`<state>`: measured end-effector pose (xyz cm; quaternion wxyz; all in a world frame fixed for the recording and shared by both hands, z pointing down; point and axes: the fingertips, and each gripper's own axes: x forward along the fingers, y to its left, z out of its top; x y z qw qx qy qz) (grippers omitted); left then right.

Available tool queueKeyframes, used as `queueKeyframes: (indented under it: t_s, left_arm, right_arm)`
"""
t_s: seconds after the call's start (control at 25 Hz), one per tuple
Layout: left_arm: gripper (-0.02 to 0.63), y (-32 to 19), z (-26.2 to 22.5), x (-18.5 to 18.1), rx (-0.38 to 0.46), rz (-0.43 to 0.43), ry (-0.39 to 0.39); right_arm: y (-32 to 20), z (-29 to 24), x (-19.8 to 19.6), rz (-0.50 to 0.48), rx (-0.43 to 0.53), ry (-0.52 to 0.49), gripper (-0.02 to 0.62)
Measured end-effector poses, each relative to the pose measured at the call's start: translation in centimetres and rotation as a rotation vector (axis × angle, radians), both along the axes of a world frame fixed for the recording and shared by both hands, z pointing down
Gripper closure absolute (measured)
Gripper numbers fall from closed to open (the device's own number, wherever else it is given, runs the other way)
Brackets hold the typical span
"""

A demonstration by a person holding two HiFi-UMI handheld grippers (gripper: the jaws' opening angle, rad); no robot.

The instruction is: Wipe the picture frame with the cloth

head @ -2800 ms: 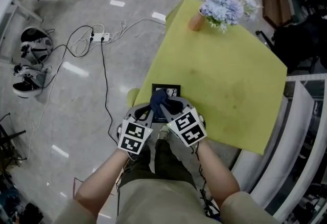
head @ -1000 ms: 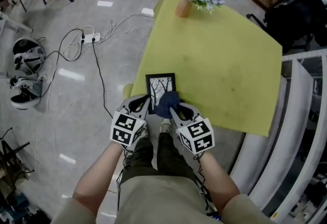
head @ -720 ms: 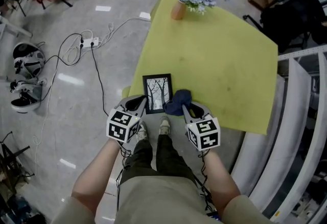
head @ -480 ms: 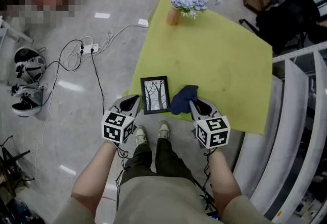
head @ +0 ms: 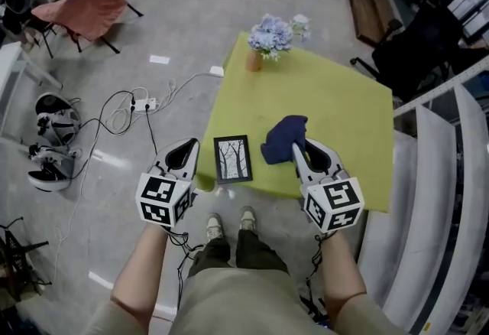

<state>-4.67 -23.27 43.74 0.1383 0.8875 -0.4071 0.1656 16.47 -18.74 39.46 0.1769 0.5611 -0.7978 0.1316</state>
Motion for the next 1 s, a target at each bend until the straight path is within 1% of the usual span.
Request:
queueKeyframes:
  t_s: [0.24, 0.36, 0.48, 0.56, 0.72, 0.92, 1.0]
  left_arm:
    - [0.598, 0.5, -10.3, -0.7, 0.182, -0.015, 0.044]
    - [0.598, 1.3, -14.7, -1.0, 0.266, -0.02, 0.05]
    - [0.598, 2.7, -18.1, -1.2, 0.318, -0.015, 0.068]
    - [0.598, 3.7, -19.7, -1.2, 0.34, -0.003, 0.078]
    - [0.598, 5.2, -21.0, -1.3, 0.377, 0.008, 0.053]
    - [0.598, 6.2, -20.8, -1.4, 0.386, -0.018, 0.025]
    - [0.598, 6.6, -20.4, -1.3, 0.383, -0.016, 0.015]
  right_arm:
    - [1.3, -9.6, -0.5, -0.022, 0.193, 0.006, 0.538]
    - [2.5, -13.5, -0.9, -0.034, 0.281, 0.017, 0.538]
    - [4.1, -16.3, -1.3, -0.044, 0.339, 0.034, 0.537]
    - [5.1, -17.4, -1.7, -0.055, 0.358, 0.051, 0.537]
    - [6.7, -18.2, -2.2, -0.072, 0.365, 0.065, 0.535]
    - [7.6, -17.5, -2.9, -0.076, 0.351, 0.02, 0.535]
    - [7.9, -16.9, -3.4, -0.089, 0.334, -0.004, 0.535]
